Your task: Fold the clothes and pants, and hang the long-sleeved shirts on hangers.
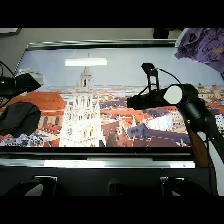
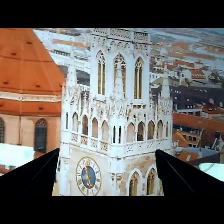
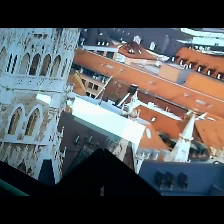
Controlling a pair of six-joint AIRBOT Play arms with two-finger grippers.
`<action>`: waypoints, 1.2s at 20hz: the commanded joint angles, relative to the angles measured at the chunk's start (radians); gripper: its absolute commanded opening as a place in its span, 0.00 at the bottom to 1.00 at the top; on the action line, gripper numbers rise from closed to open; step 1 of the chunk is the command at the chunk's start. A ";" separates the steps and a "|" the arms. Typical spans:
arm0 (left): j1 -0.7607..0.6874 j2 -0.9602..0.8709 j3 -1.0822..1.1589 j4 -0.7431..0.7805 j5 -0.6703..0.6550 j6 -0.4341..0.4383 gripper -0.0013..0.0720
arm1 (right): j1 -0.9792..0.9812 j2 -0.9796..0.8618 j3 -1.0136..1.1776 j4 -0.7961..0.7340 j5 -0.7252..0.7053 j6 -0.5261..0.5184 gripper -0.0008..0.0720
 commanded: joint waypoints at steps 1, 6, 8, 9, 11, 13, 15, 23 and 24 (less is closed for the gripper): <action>0.067 -0.006 -0.016 0.181 -0.010 -0.078 1.00 | 0.001 0.000 0.001 0.001 0.000 0.000 0.06; 0.302 0.044 -0.233 0.196 0.048 -0.082 1.00 | 0.001 0.000 0.001 0.001 0.000 0.000 0.06; 0.369 0.055 -0.350 0.196 0.145 -0.086 1.00 | 0.001 0.000 0.001 0.001 0.000 0.000 0.06; 0.393 0.051 -0.404 0.196 0.197 -0.101 1.00 | 0.001 0.000 0.001 0.001 0.000 0.000 0.06; 0.420 0.040 -0.491 0.196 0.314 -0.157 1.00 | 0.001 0.000 0.001 0.001 0.001 0.000 0.06; 0.429 0.019 -0.546 0.201 0.428 -0.163 1.00 | 0.001 0.000 0.001 0.001 0.001 0.000 0.06; 0.436 -0.018 -0.567 0.214 0.510 -0.163 1.00 | 0.001 0.000 0.001 0.001 0.000 0.000 0.06; 0.493 -0.213 -0.568 0.219 0.637 -0.178 1.00 | 0.001 0.000 0.001 0.001 0.001 0.000 0.06; 0.492 -0.226 -0.568 0.219 0.670 -0.179 1.00 | 0.001 0.000 0.001 0.001 0.001 0.000 0.06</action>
